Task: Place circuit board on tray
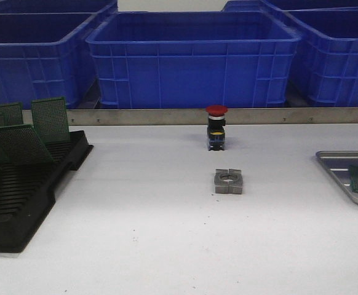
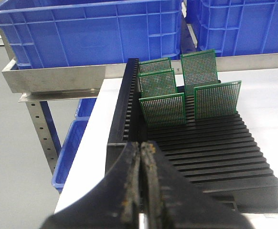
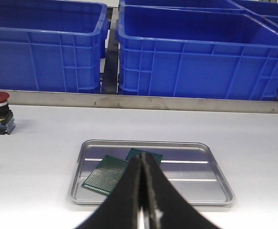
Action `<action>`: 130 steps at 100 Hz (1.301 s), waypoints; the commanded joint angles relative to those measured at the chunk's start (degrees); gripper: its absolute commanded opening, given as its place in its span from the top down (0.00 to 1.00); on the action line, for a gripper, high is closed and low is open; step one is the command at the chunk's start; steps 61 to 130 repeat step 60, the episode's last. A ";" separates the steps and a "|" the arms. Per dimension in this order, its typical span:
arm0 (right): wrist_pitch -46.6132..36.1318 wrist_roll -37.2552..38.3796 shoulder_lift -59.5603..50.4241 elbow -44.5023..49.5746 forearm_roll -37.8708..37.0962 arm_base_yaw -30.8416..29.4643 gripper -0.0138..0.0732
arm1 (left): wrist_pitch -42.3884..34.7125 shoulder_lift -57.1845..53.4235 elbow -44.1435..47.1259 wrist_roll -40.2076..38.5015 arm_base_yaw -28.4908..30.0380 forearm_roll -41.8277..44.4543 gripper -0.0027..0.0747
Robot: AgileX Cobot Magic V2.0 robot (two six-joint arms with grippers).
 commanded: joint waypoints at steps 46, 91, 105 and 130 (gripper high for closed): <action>-2.37 0.53 -1.11 0.07 -0.68 0.09 0.91 | -4.63 -1.75 1.66 -0.55 -0.16 -0.47 0.99; -2.37 0.53 -1.11 0.07 -0.68 0.09 0.91 | -4.63 -1.75 1.66 -0.55 -0.16 -0.47 0.99; -2.37 0.53 -1.11 0.07 -0.68 0.09 0.91 | -4.63 -1.75 1.66 -0.55 -0.16 -0.47 0.99; -2.37 0.53 -1.11 0.07 -0.68 0.09 0.91 | -4.63 -1.75 1.66 -0.55 -0.16 -0.47 0.99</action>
